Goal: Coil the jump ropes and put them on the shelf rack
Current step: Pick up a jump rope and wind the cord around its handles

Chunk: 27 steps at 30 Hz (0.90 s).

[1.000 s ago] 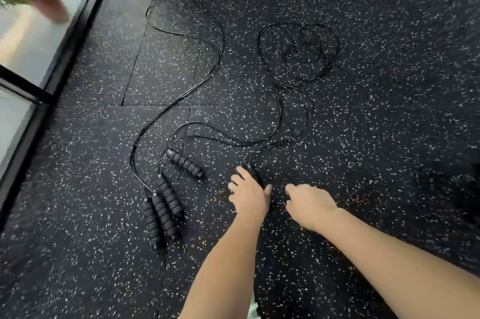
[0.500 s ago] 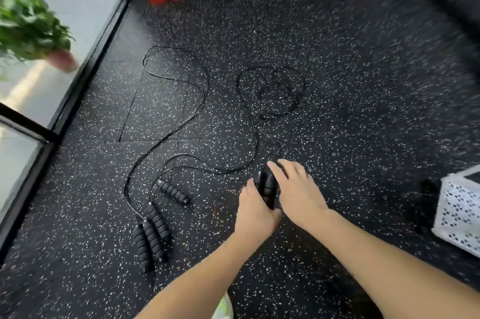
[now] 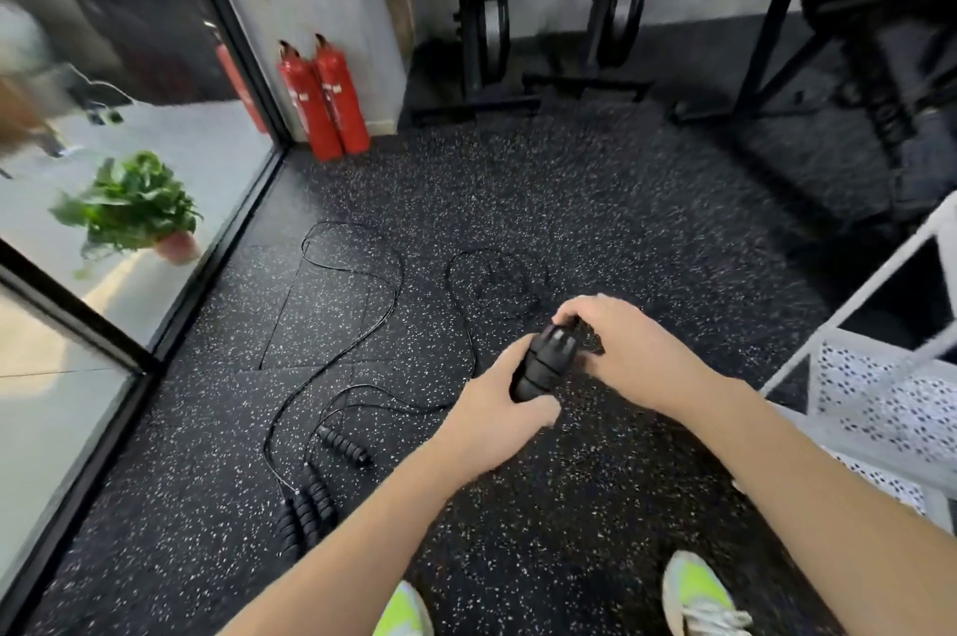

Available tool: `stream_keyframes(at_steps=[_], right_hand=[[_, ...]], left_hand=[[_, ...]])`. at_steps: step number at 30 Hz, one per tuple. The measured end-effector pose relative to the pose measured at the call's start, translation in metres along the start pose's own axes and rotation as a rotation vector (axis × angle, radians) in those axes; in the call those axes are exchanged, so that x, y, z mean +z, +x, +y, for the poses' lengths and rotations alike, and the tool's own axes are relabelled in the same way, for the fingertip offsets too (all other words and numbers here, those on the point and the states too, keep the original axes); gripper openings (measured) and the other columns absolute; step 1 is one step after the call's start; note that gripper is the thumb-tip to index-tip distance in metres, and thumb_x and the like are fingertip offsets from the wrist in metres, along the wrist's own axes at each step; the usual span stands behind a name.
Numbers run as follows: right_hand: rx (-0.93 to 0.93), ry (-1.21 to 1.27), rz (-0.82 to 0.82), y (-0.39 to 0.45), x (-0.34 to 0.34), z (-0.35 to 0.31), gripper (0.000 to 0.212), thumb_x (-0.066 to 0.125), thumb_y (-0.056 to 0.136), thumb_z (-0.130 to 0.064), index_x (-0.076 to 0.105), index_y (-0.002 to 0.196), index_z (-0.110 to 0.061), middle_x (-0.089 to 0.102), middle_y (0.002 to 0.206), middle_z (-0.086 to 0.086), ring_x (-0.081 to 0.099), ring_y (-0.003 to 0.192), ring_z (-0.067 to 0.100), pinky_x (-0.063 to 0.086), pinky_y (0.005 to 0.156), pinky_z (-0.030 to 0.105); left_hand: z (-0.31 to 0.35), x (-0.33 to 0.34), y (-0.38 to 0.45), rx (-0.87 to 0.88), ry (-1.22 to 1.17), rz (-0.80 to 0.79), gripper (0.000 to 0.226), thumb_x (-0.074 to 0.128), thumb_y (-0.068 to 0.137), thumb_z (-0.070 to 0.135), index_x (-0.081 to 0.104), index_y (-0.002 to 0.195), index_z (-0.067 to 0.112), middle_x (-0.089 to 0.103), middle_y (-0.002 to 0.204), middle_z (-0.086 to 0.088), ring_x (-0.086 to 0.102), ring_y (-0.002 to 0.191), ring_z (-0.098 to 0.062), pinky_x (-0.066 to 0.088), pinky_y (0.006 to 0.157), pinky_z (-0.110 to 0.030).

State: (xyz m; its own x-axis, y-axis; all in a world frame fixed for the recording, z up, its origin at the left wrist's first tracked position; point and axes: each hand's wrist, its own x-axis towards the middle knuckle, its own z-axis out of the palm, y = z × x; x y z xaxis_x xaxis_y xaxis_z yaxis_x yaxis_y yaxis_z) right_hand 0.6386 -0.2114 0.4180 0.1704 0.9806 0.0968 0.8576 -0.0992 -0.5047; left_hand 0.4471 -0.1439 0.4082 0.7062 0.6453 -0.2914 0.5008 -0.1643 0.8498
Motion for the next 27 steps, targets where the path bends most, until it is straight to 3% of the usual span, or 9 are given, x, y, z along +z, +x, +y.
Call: stream_keyframes(at_steps=[3, 6, 10, 13, 15, 17, 20, 24, 27], right_hand=[[0.098, 0.204, 0.050, -0.023, -0.009, 0.000, 0.040, 0.073, 0.089, -0.011, 0.059, 0.109, -0.042, 0.064, 0.108, -0.023, 0.059, 0.100, 0.000, 0.049, 0.089, 0.027], [0.123, 0.389, 0.192, -0.039, -0.007, 0.004, 0.036, 0.064, 0.095, -0.002, 0.067, 0.113, -0.034, 0.070, 0.106, -0.019, 0.064, 0.096, -0.001, 0.050, 0.084, 0.017], [0.129, 0.429, 0.365, -0.043, 0.000, 0.001, 0.027, 0.050, 0.104, -0.011, 0.065, 0.110, -0.033, 0.071, 0.100, -0.015, 0.063, 0.084, -0.001, 0.046, 0.074, 0.015], [0.158, 0.512, 0.262, -0.042, 0.009, -0.007, 0.027, 0.048, 0.102, -0.006, 0.060, 0.119, -0.024, 0.065, 0.095, -0.014, 0.061, 0.083, 0.003, 0.049, 0.079, 0.026], [0.169, 0.463, 0.175, -0.044, 0.013, -0.017, 0.040, 0.047, 0.099, 0.005, 0.049, 0.136, -0.008, 0.059, 0.102, -0.012, 0.058, 0.085, -0.002, 0.043, 0.078, 0.010], [0.154, 0.402, 0.091, -0.047, 0.017, -0.026, 0.051, 0.047, 0.099, 0.004, 0.036, 0.148, -0.009, 0.059, 0.117, -0.005, 0.062, 0.100, 0.007, 0.038, 0.080, 0.001], [0.137, 0.260, 0.060, -0.046, 0.020, -0.038, 0.074, 0.054, 0.094, -0.006, 0.022, 0.154, -0.034, 0.065, 0.123, -0.006, 0.066, 0.101, 0.021, 0.055, 0.083, 0.032], [0.145, 0.178, 0.040, -0.045, 0.016, -0.049, 0.084, 0.048, 0.099, -0.012, -0.003, 0.161, -0.037, 0.056, 0.140, -0.001, 0.063, 0.109, 0.028, 0.051, 0.090, 0.049], [0.082, 0.161, 0.132, -0.049, 0.012, -0.055, 0.058, 0.031, 0.108, -0.035, 0.011, 0.162, -0.030, 0.057, 0.133, -0.004, 0.062, 0.106, 0.021, 0.050, 0.092, 0.042]], left_hand=[[0.023, 0.010, -0.019, 0.023, 0.069, 0.070, 0.058, 0.065, 0.077, 0.029, 0.046, 0.121, 0.061, 0.068, 0.084, 0.013, 0.059, 0.061, -0.006, 0.051, 0.058, -0.025], [0.030, 0.022, -0.024, 0.012, 0.282, 0.196, 0.043, 0.066, 0.073, 0.036, 0.048, 0.111, 0.043, 0.066, 0.082, 0.012, 0.062, 0.072, -0.012, 0.054, 0.068, -0.033], [0.036, 0.037, -0.030, -0.033, 0.272, 0.264, 0.028, 0.065, 0.075, 0.036, 0.046, 0.097, 0.034, 0.065, 0.081, 0.009, 0.063, 0.075, -0.015, 0.056, 0.074, -0.037], [0.045, 0.046, -0.034, -0.027, 0.193, 0.339, 0.028, 0.064, 0.076, 0.035, 0.048, 0.100, 0.035, 0.067, 0.082, 0.009, 0.065, 0.076, -0.015, 0.057, 0.074, -0.038], [0.049, 0.047, -0.033, -0.018, 0.125, 0.388, 0.026, 0.065, 0.076, 0.032, 0.048, 0.095, 0.033, 0.066, 0.079, 0.009, 0.064, 0.074, -0.016, 0.057, 0.071, -0.038], [0.049, 0.043, -0.030, -0.023, 0.086, 0.439, 0.025, 0.068, 0.076, 0.030, 0.049, 0.094, 0.032, 0.066, 0.077, 0.009, 0.063, 0.071, -0.015, 0.056, 0.067, -0.037], [0.046, 0.034, -0.021, -0.040, 0.044, 0.483, 0.025, 0.070, 0.080, 0.028, 0.052, 0.096, 0.032, 0.068, 0.077, 0.009, 0.064, 0.068, -0.012, 0.051, 0.061, -0.031], [0.041, 0.025, -0.012, -0.093, -0.385, 0.322, 0.022, 0.067, 0.073, 0.015, 0.060, 0.093, 0.024, 0.062, 0.069, 0.003, 0.054, 0.056, -0.015, 0.045, 0.056, -0.029], [0.035, 0.016, -0.010, -0.124, -0.800, 0.181, 0.031, 0.065, 0.068, 0.012, 0.059, 0.098, 0.009, 0.057, 0.069, -0.008, 0.051, 0.055, -0.019, 0.045, 0.052, -0.031]])
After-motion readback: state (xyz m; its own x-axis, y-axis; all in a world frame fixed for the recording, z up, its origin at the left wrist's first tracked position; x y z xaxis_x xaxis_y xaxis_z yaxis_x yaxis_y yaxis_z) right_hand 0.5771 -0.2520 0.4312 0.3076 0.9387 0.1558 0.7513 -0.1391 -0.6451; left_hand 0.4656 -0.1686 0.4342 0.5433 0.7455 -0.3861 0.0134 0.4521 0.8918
